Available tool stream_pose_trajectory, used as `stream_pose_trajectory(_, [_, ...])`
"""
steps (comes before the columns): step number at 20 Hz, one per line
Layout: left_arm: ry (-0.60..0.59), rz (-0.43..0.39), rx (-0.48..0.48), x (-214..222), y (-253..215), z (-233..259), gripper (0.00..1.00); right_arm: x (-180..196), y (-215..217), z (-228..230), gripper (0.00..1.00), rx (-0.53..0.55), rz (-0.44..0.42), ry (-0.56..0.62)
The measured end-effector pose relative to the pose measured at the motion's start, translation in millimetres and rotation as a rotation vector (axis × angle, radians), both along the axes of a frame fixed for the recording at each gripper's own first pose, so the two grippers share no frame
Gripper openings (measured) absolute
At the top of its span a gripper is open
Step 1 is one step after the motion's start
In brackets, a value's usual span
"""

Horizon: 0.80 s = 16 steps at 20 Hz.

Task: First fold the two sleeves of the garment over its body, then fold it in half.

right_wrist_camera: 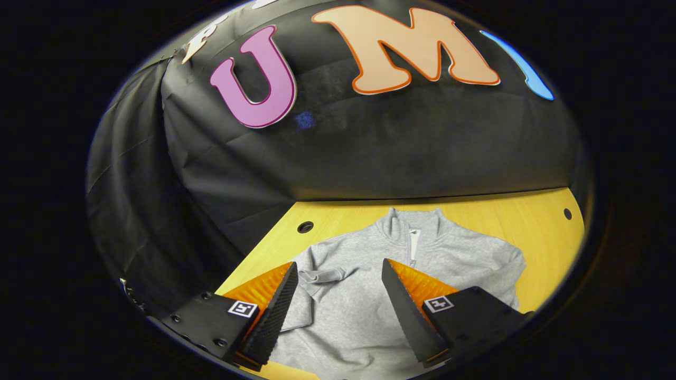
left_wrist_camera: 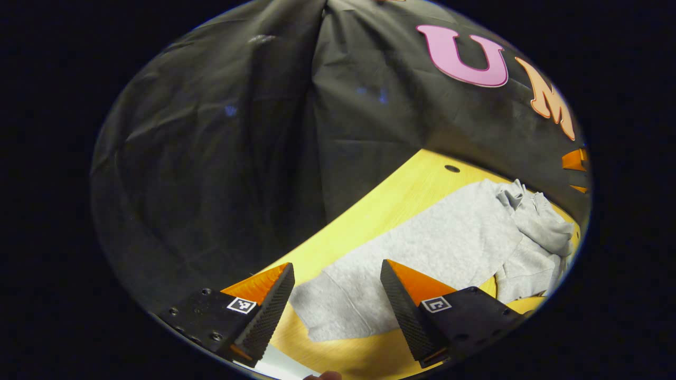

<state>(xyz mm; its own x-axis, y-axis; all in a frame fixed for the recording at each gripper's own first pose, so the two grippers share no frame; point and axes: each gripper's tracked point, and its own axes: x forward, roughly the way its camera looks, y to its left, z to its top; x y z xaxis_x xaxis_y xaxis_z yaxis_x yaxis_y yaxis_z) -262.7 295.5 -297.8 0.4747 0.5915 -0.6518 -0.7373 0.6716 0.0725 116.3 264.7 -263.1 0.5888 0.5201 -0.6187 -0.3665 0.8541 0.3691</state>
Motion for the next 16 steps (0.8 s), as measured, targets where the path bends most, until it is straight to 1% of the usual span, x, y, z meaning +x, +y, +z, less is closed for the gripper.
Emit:
stream_pose_trajectory(1, [0.003, 0.01, -0.023, -0.7, 0.0, -5.4, 0.97, 1.1, -10.5, 3.0, 0.94, -0.01, -0.002, -0.011])
stream_pose_trajectory(2, [0.013, 0.018, -0.054, -2.1, -2.9, -13.1, 0.97, 0.7, -18.3, 6.4, 0.98, -0.02, -0.001, -0.021])
stream_pose_trajectory(4, [0.035, 0.045, -0.093, -8.8, -10.3, -27.9, 0.97, -1.3, -32.4, 11.4, 0.99, -0.034, 0.002, -0.039])
stream_pose_trajectory(6, [0.037, 0.042, -0.066, -7.1, -7.8, -28.1, 0.98, -1.7, -44.1, 16.6, 0.99, -0.045, 0.0, -0.059])
stream_pose_trajectory(7, [0.061, 0.04, -0.071, -10.5, -10.4, -31.9, 0.98, -2.8, -49.2, 19.6, 0.99, -0.05, -0.001, -0.069])
stream_pose_trajectory(9, [0.063, 0.006, -0.053, -3.9, -10.8, -30.0, 0.98, -3.9, -58.9, 24.3, 0.99, -0.055, -0.007, -0.081])
stream_pose_trajectory(11, [0.054, -0.034, -0.061, 6.7, -14.4, -33.4, 0.79, -6.2, -66.3, 26.7, 0.98, -0.052, -0.016, -0.085])
stream_pose_trajectory(13, [0.048, -0.058, -0.063, 13.5, -16.3, -32.6, 0.43, -7.8, -75.6, 29.0, 0.98, -0.052, -0.025, -0.091])
stream_pose_trajectory(15, [0.053, -0.054, -0.057, 18.9, -16.3, -32.1, 0.08, -8.8, -86.7, 29.2, 0.98, -0.062, -0.032, -0.104])
stream_pose_trajectory(16, [0.057, -0.047, -0.053, 18.7, -15.9, -31.9, 0.02, -9.9, -93.1, 29.5, 0.99, -0.07, -0.038, -0.109])
